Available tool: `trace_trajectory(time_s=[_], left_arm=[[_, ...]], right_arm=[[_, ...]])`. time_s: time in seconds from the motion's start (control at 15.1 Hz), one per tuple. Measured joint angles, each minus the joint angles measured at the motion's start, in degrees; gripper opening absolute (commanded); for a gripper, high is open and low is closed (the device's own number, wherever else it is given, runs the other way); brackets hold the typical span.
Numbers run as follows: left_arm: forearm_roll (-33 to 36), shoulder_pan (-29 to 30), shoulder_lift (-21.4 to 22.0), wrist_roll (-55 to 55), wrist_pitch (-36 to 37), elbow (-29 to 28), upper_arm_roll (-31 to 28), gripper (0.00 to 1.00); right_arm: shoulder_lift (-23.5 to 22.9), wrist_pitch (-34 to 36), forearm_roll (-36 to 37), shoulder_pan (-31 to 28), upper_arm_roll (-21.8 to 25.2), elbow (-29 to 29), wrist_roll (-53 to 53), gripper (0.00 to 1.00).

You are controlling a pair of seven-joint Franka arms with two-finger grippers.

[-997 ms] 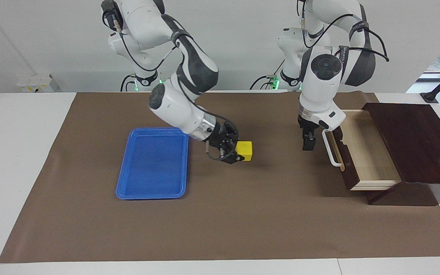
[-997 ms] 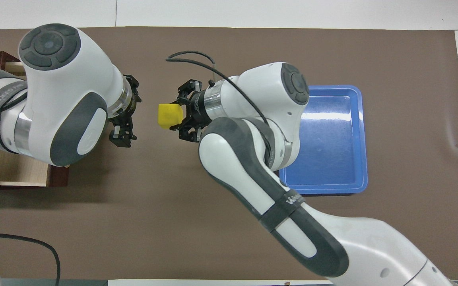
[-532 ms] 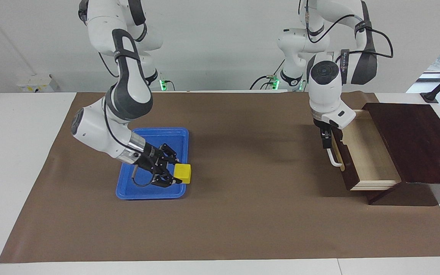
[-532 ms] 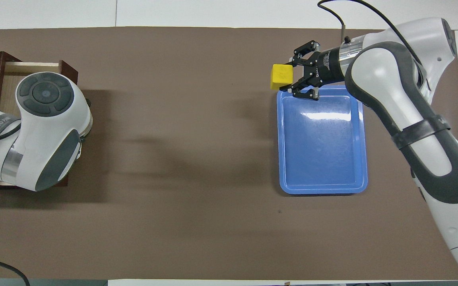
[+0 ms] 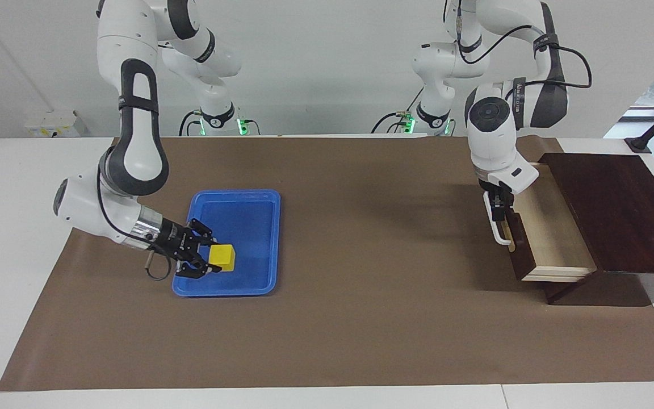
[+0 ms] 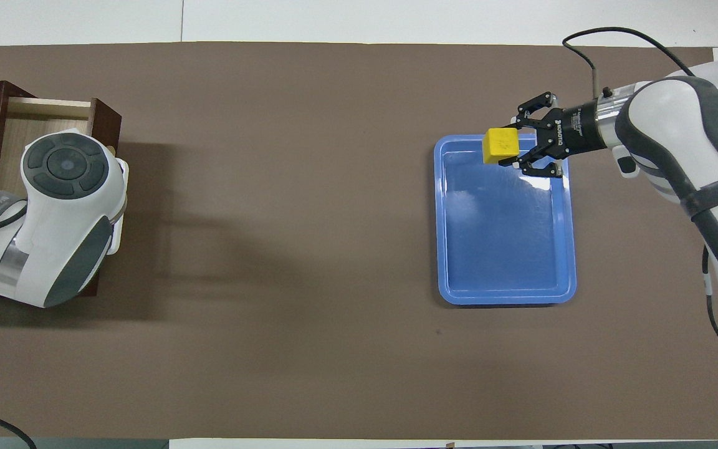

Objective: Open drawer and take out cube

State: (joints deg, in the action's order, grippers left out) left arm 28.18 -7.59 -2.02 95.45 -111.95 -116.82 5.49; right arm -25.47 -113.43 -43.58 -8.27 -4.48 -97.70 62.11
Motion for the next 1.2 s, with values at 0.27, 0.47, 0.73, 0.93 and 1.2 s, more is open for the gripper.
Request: trace_trajectory(time_s=[0.27, 0.47, 0.73, 0.93, 1.2], left_arm=[[2.2, 5.4, 0.0, -6.6, -2.3, -0.1, -0.2, 1.00], [3.4, 9.2, 0.0, -10.9, -3.8, -0.1, -0.3, 1.00], [4.0, 11.3, 0.0, -12.3, -5.4, -0.1, -0.2, 1.00], [4.1, 11.4, 0.0, -12.4, -5.4, -0.1, -0.2, 1.00], [3.6, 11.1, 0.0, -12.8, -5.4, -0.1, 0.5, 1.00]], right_arm=[[0.0, -0.2, 1.0, -2.5, 0.3, -3.6, -6.8, 0.00], [-0.2, -0.7, 2.3, -3.0, 0.5, -4.8, -10.2, 0.00], [-0.9, -2.8, 2.4, -3.7, 0.8, -5.5, -10.9, 0.00], [-1.1, -5.5, 2.4, -3.7, 0.8, -7.0, -10.9, 0.00], [-1.1, -6.2, 2.3, -3.6, 0.7, -7.7, -10.9, 0.00]])
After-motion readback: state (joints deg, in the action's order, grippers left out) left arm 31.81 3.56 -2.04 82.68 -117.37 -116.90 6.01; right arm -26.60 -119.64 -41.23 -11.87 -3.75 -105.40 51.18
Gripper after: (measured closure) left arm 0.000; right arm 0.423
